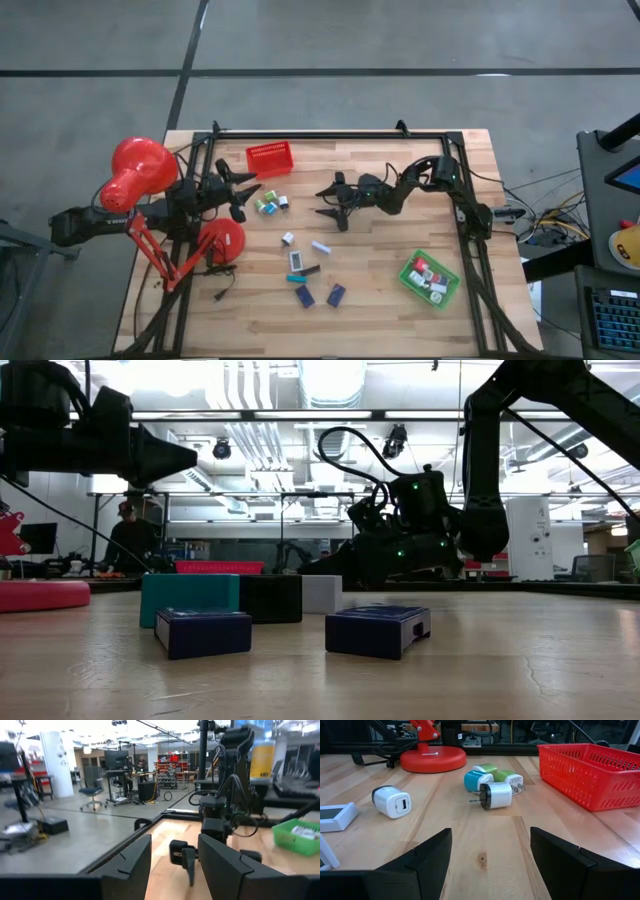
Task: Pick & Place Office items
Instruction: Put the top white black charger adapter into the green bin
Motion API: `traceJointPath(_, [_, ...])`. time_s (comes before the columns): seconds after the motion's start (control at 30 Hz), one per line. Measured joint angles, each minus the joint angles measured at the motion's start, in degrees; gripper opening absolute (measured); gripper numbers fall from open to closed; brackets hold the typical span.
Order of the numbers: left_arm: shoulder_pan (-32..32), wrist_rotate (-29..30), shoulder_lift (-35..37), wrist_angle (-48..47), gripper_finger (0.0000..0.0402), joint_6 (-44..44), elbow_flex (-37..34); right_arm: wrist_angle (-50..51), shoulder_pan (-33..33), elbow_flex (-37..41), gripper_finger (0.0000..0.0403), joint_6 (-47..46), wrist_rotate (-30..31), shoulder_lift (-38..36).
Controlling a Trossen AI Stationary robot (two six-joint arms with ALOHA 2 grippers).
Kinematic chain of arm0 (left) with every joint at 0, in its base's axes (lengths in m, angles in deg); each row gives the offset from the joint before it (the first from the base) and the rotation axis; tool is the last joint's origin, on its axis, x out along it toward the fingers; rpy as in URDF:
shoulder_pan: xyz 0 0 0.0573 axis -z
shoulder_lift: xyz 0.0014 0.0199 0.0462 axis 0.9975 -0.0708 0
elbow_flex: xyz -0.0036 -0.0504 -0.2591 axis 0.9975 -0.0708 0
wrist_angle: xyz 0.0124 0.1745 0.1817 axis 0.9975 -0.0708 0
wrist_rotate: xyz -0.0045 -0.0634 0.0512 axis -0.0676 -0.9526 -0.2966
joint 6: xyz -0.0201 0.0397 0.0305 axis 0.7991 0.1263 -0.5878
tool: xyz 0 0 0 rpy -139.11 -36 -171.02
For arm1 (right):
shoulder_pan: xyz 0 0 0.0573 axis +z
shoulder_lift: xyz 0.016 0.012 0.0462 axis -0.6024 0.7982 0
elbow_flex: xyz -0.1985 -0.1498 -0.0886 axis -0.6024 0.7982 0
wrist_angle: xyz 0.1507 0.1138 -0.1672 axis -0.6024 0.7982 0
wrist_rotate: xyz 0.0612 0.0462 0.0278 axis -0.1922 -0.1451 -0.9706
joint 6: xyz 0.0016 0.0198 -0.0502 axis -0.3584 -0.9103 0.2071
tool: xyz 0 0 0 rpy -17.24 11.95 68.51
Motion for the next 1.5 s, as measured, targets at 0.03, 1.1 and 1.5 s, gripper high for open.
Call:
traceJointPath(0.03, [0.0,0.0,0.0,0.0,0.0168,1.5,0.0,0.0,0.0,0.0,0.0260,0.0,0.0,0.0])
traceJointPath(1.1, [0.0,-2.4,-26.0,-16.6,0.0192,1.5,9.9,0.0,0.0,0.0,0.0260,0.0,0.0,0.0])
traceJointPath(1.5, [0.0,-4.0,-42.1,-13.7,0.0304,-1.7,15.4,0.1,0.0,0.0,0.0260,0.0,0.0,0.0])
